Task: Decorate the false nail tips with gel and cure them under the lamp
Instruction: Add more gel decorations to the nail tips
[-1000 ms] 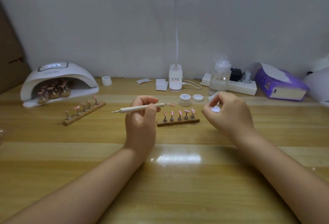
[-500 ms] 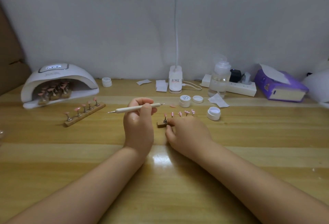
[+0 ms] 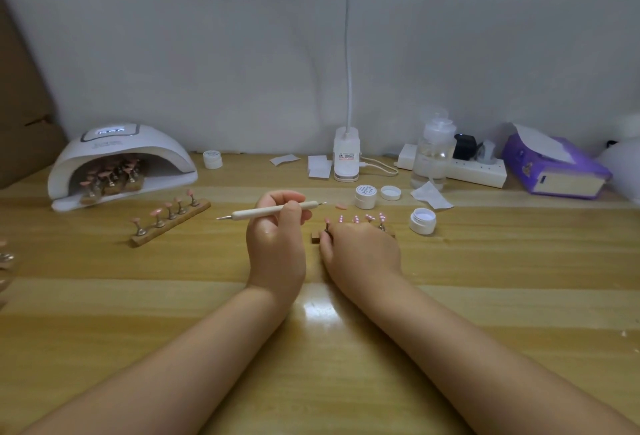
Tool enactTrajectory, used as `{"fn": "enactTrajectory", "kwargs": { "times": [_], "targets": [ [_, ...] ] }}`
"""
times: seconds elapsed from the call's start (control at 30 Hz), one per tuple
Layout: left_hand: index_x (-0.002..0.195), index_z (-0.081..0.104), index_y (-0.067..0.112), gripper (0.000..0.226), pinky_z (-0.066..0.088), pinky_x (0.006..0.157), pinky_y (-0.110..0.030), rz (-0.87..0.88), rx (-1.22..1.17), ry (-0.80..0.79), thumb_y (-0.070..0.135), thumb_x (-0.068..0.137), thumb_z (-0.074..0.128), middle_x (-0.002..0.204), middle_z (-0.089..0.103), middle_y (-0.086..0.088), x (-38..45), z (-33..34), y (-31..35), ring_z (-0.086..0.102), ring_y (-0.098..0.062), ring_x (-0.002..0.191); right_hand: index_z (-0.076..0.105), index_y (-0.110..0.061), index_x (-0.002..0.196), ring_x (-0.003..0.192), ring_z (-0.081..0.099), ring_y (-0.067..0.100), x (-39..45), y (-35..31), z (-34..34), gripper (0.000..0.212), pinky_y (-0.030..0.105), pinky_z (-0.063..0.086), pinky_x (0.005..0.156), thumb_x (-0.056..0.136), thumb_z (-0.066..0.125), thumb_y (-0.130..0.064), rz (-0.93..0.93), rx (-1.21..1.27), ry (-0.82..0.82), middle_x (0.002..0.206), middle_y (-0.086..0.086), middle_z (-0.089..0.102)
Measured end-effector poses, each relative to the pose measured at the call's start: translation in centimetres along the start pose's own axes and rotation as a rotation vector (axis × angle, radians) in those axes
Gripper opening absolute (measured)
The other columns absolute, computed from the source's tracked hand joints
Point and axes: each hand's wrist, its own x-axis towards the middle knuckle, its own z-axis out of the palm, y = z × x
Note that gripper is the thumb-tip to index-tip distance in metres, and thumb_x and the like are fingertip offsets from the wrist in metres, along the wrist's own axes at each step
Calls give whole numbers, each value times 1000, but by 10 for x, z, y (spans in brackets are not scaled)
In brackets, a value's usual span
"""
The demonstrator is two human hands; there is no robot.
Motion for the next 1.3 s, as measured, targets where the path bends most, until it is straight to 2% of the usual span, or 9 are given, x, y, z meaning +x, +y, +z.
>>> {"fn": "enactTrajectory", "kwargs": {
  "times": [0.17, 0.43, 0.6, 0.67, 0.73, 0.93, 1.0, 1.1, 1.3],
  "targets": [
    [79, 56, 16, 24, 45, 63, -10, -2, -4, -10, 0, 93, 44, 72, 62, 1, 1, 0, 0, 58, 4, 63, 65, -20, 108, 104, 59, 28, -1, 2, 1, 34, 34, 46, 80, 98, 36, -33, 33, 41, 4, 102, 4, 67],
    [78, 56, 16, 25, 45, 62, -10, 1, 9, -21, 0, 93, 44, 70, 62, 3, 0, 0, -1, 58, 4, 63, 65, -18, 106, 106, 57, 30, 0, 1, 0, 35, 39, 38, 99, 100, 33, -30, 27, 15, -27, 104, 7, 67],
    [77, 57, 17, 26, 45, 61, -10, 10, 19, -19, 0, 93, 45, 63, 63, 9, 1, -1, -3, 58, 3, 63, 66, -16, 99, 104, 58, 30, -2, 1, 0, 38, 40, 35, 101, 101, 31, -31, -7, 8, -15, 99, 8, 68],
    [77, 56, 17, 27, 45, 61, -10, 14, 21, -23, 0, 93, 44, 60, 64, 12, 1, -2, -3, 58, 3, 62, 65, -15, 93, 97, 61, 31, -3, 1, 1, 37, 37, 42, 84, 101, 33, -32, -57, 40, 21, 94, 9, 69],
    [77, 56, 17, 26, 45, 60, -9, 16, 18, -27, 0, 94, 44, 60, 65, 15, 1, -2, -3, 57, 4, 62, 65, -16, 88, 86, 63, 31, -6, 1, 0, 36, 31, 37, 62, 99, 35, -34, -108, 81, 71, 88, 8, 69],
    [78, 56, 18, 22, 45, 62, -9, 20, 8, -41, 4, 92, 47, 62, 65, 15, 0, -1, 0, 59, 4, 65, 66, -20, 89, 80, 63, 25, -14, 5, -13, 20, 35, 48, 67, 91, 49, -30, -85, 265, 194, 77, -1, 69],
    [78, 57, 19, 11, 45, 64, -10, 38, 7, -70, 15, 86, 50, 64, 65, 14, -1, -1, 0, 60, 3, 68, 65, -20, 88, 75, 61, 23, -12, 12, -22, 14, 34, 49, 63, 87, 54, -27, -47, 345, 188, 74, -2, 67],
    [79, 58, 20, 12, 46, 65, -11, 82, 19, -104, 23, 79, 46, 68, 65, 12, -3, -1, -1, 60, 2, 71, 64, -20, 83, 69, 61, 17, -9, 24, -35, 5, 34, 50, 64, 83, 60, -24, 13, 470, 167, 73, -6, 65],
    [88, 62, 23, 18, 48, 69, -13, 116, 71, -188, 23, 82, 45, 75, 68, 15, -7, -1, -2, 61, 0, 77, 62, -18, 73, 58, 56, 6, -12, 46, -36, 9, 20, 46, 58, 79, 68, -17, 73, 658, 195, 63, -9, 62]
  ]
}}
